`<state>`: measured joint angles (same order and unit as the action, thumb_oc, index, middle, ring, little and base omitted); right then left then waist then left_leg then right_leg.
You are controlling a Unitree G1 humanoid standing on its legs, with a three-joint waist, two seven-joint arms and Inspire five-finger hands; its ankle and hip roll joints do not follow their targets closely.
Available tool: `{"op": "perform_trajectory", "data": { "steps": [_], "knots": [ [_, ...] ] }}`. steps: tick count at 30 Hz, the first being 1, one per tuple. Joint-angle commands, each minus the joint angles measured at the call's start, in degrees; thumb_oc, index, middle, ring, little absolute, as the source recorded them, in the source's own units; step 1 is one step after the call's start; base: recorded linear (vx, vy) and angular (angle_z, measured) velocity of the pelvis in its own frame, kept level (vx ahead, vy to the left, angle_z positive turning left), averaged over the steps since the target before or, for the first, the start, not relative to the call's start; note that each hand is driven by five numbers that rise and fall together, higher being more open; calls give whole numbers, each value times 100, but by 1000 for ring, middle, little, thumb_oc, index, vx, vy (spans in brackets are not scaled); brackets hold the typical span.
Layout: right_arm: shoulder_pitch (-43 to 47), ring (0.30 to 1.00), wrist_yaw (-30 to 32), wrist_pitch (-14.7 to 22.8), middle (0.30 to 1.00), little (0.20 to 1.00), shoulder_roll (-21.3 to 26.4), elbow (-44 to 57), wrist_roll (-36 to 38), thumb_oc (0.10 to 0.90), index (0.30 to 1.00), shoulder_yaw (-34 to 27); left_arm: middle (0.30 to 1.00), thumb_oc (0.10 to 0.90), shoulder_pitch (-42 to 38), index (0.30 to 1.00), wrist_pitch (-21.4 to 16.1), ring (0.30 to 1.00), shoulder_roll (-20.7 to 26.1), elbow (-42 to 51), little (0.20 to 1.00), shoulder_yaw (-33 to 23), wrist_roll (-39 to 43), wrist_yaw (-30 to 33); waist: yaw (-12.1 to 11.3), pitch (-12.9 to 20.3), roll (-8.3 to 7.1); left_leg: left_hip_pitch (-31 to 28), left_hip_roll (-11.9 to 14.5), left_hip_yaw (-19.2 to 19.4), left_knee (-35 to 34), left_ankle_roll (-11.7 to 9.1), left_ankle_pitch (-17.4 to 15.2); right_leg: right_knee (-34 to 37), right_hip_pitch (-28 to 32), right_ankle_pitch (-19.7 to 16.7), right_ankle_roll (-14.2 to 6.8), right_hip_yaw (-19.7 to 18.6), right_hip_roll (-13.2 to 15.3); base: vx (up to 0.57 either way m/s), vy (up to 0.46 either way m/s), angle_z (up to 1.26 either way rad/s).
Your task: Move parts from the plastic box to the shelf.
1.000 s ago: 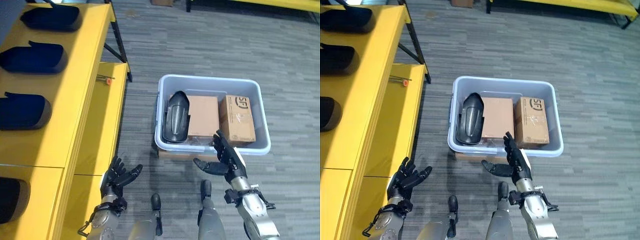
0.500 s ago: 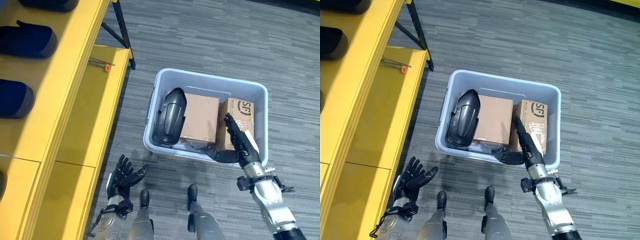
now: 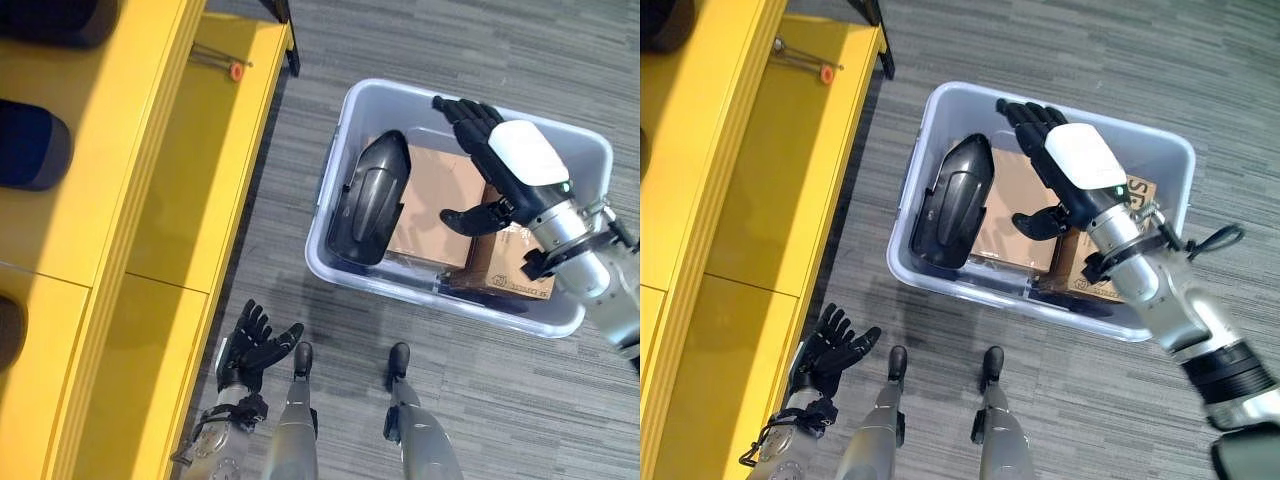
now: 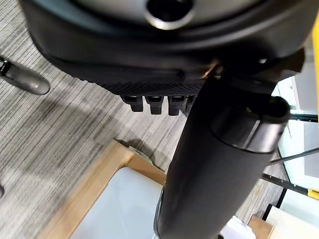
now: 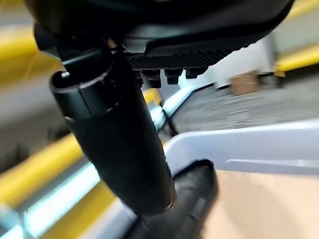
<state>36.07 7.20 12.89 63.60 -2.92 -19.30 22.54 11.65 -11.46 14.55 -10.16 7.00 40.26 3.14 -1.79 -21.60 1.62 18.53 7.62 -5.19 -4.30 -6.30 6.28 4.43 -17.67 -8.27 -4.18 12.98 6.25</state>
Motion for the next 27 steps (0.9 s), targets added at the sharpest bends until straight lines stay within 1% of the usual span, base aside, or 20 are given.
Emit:
{"op": "perform_trajectory", "data": {
  "steps": [1,2,3,4,6,7,10,13,14,15,19,23,24,27],
  "knots": [
    [1612,1000,70,115,1000,1000,832,-64,-603,900,1000,1063,1000,900,133,1000,-435,1000,439,532,1000,-161,148,-42,-179,147,-148,-376,488,215,-70,-187,100,-1437,-578,713,-349,-288,477,-26,-24,4],
    [1851,1000,-4,106,1000,1000,1007,-124,-734,900,1000,1359,1000,900,171,1000,-442,1000,474,590,1000,-176,152,-33,-218,93,-154,-378,475,197,-70,-183,89,-1514,-613,752,-344,-300,482,0,0,0],
    [2087,1000,-58,77,1000,1000,1088,-194,-786,900,1000,1617,1000,900,191,1000,-440,1000,450,609,1000,-204,156,-17,-202,68,-142,-334,460,185,-70,-176,120,-1542,-662,733,-339,-292,507,0,0,0],
    [2362,1000,-122,53,1000,1000,1258,-212,-999,900,1000,1953,1000,900,204,1000,-444,1000,510,605,1000,-207,169,-5,-252,13,-163,-331,448,175,-61,-176,101,-1615,-678,781,-335,-288,521,0,0,0],
    [3021,1000,-154,75,1000,1000,1437,-275,-1280,900,1000,2635,1000,900,232,1000,-452,1000,517,655,1000,-254,170,3,-256,-36,-155,-266,411,140,-54,-168,133,-1650,-750,764,-330,-286,546,-22,-19,4],
    [3255,1000,-206,82,1000,1000,1523,-293,-1454,900,1000,2945,1000,900,244,1000,-447,1000,554,650,1000,-256,173,11,-294,-88,-178,-268,402,138,-41,-172,112,-1696,-756,810,-330,-285,556,-32,-17,8],
    [3821,1000,-355,129,1000,1000,1670,-296,-1703,900,1000,3644,1000,900,263,1000,-459,1000,579,683,1000,-289,165,18,-304,-173,-175,-180,364,108,-37,-169,154,-1739,-847,786,-327,-275,591,-31,-10,6],
    [4277,1000,-457,170,1000,1000,1760,-204,-1825,900,1000,4163,1000,900,269,1000,-460,1000,543,704,1000,-328,184,62,-294,-261,-149,-117,332,87,-31,-177,171,-1784,-917,780,-329,-249,620,-23,-11,9],
    [4310,1000,-456,170,1000,1000,1757,-208,-1822,900,1000,4197,1000,900,268,1000,-460,1000,534,704,1000,-328,183,62,-288,-262,-142,-117,331,86,-31,-176,171,-1785,-918,781,-329,-249,621,-25,-17,9],
    [4523,1000,-496,197,1000,1000,1782,-203,-1894,900,1000,4455,1000,900,275,1000,-462,1000,546,720,1000,-332,177,80,-303,-304,-153,-84,324,71,-27,-177,169,-1797,-953,771,-332,-240,631,-30,-12,9],
    [4849,1000,-549,208,1000,1000,1729,-272,-1975,900,1000,4838,1000,900,246,1000,-487,1000,536,756,1000,-332,193,96,-324,-388,-124,-18,292,53,-25,-176,166,-1804,-1013,748,-336,-228,646,-30,-7,6],
    [5153,1000,-497,181,1000,1000,1668,-329,-2109,900,1000,5078,1000,900,225,1000,-515,1000,560,786,1000,-324,192,135,-348,-476,-111,45,271,54,-25,-186,170,-1774,-1073,720,-349,-229,672,-10,7,2],
    [5195,1000,-484,168,1000,1000,1642,-386,-2124,900,1000,5137,1000,900,203,1000,-527,1000,540,784,1000,-316,192,139,-342,-496,-84,65,261,63,-21,-189,172,-1775,-1095,710,-349,-234,680,0,0,0],
    [5309,1000,-478,137,1000,1000,1616,-388,-2115,900,1000,5176,1000,900,172,1000,-554,1000,528,800,1000,-310,190,174,-344,-555,-69,137,238,78,-23,-201,192,-1758,-1161,677,-357,-216,699,0,0,0]
  ]
}}
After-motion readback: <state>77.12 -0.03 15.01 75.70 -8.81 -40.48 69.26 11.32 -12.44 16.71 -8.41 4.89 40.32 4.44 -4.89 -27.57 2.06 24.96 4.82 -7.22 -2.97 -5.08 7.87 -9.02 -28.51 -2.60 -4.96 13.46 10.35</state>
